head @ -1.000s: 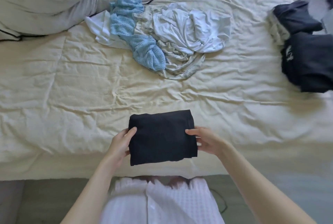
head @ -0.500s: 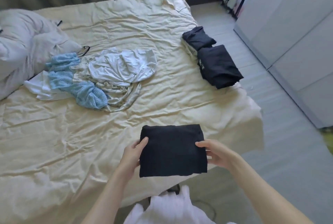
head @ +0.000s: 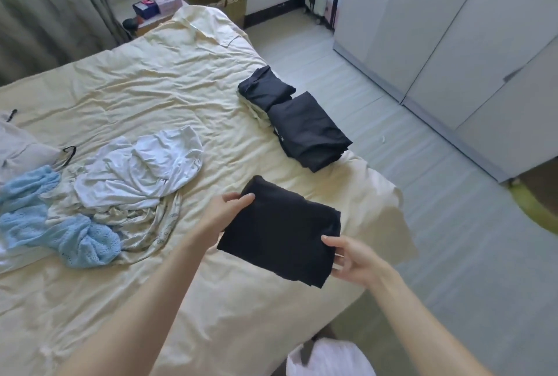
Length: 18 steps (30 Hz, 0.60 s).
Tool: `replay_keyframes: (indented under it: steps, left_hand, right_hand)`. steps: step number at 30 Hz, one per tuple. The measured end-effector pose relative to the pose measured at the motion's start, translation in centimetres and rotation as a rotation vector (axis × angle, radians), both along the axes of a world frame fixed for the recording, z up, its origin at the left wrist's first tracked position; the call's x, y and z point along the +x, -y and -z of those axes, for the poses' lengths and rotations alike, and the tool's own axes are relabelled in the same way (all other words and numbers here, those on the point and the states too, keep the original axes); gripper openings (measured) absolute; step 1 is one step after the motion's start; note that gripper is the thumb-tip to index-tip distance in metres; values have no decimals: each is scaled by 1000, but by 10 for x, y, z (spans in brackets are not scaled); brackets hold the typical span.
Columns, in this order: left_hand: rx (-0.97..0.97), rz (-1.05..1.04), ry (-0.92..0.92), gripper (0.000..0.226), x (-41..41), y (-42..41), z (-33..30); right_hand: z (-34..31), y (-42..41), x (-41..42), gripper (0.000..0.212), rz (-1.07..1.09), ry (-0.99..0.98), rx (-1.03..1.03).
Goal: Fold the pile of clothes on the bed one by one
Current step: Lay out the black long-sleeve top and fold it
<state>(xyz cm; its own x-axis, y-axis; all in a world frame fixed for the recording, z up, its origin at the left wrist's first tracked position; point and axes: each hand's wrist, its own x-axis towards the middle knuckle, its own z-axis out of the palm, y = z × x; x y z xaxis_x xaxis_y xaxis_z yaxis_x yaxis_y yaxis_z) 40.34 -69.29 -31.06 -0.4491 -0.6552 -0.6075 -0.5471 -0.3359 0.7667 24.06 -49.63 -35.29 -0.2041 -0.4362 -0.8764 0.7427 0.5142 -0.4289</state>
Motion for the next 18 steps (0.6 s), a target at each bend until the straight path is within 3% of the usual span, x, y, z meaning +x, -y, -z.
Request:
replay_keyframes:
  steps: [8, 14, 18]
  left_hand:
    - [-228, 101, 45, 10, -202, 121, 14]
    - [-427, 210, 83, 7, -320, 207, 60]
    - [-544, 256, 173, 27, -365, 232, 113]
  right_hand:
    - [22, 108, -152, 13, 207, 87, -62]
    - [65, 188, -217, 18, 406, 188, -183]
    - [103, 215, -234, 24, 478, 239, -119]
